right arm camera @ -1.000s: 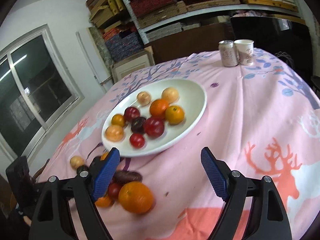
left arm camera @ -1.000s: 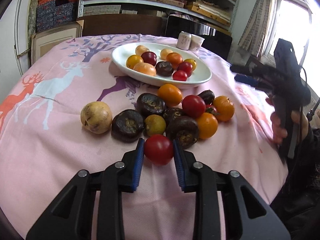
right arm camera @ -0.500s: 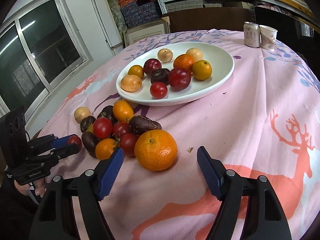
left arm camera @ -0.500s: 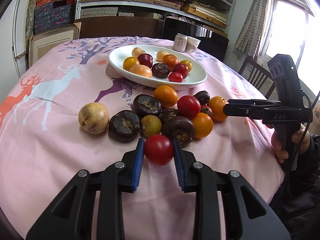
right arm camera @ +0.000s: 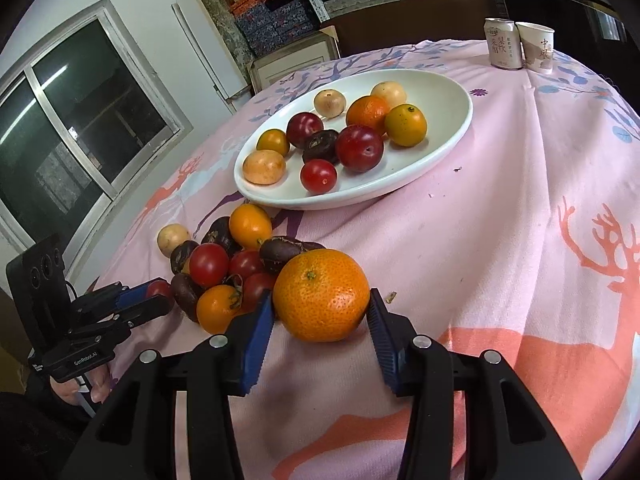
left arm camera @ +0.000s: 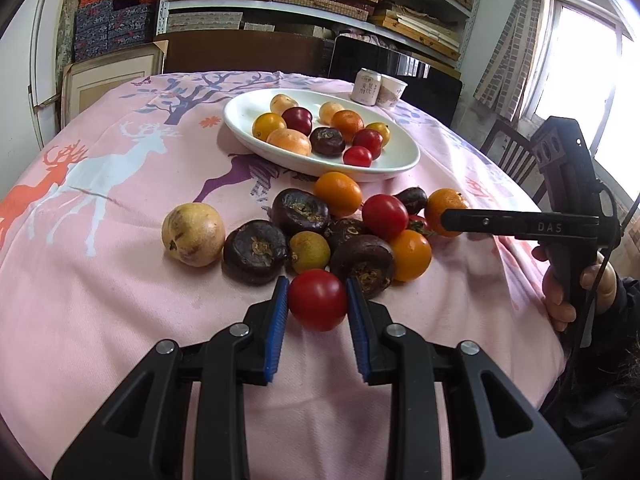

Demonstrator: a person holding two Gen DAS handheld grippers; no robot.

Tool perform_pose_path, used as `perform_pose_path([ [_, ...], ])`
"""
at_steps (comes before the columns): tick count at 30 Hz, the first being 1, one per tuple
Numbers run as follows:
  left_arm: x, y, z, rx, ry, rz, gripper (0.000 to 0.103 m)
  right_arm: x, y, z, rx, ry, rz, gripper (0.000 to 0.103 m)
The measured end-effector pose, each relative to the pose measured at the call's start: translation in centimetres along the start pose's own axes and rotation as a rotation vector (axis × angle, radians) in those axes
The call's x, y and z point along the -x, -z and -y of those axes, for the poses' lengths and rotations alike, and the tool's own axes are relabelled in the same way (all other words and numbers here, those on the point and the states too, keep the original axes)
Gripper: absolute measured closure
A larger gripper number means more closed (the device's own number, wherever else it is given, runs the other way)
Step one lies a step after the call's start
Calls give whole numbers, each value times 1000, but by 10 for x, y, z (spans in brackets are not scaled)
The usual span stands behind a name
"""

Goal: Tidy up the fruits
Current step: 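Grasp another red tomato with the left tool while the right tool grasps a tangerine, then carry both fruits over the white plate and open both tools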

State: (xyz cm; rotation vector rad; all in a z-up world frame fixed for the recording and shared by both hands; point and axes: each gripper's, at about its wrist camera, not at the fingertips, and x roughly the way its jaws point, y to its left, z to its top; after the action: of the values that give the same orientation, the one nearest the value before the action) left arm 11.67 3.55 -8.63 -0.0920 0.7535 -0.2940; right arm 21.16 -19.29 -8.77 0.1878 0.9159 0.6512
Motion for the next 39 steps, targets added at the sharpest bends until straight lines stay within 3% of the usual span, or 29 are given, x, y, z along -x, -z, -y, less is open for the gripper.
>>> perform_pose_path([
  [7, 5, -2, -3, 18, 5, 22, 75, 18, -1, 8, -40, -19, 100, 56],
  [11, 6, -14, -7, 36, 10, 21, 75, 31, -7, 15, -79, 21, 166, 56],
  [17, 19, -66, -2, -17, -12, 97, 75, 67, -43, 16, -87, 60, 287, 56],
  [23, 1, -117, -4, -24, -29, 123, 75, 82, -88, 23, -111, 137, 375, 56],
  [31, -62, -179, -24, 27, -54, 88, 75, 33, -128, 34, -126, 202, 327, 56],
  [39, -129, -203, -48, 109, -55, -14, 74, -26, -149, 46, -114, 238, 241, 54],
])
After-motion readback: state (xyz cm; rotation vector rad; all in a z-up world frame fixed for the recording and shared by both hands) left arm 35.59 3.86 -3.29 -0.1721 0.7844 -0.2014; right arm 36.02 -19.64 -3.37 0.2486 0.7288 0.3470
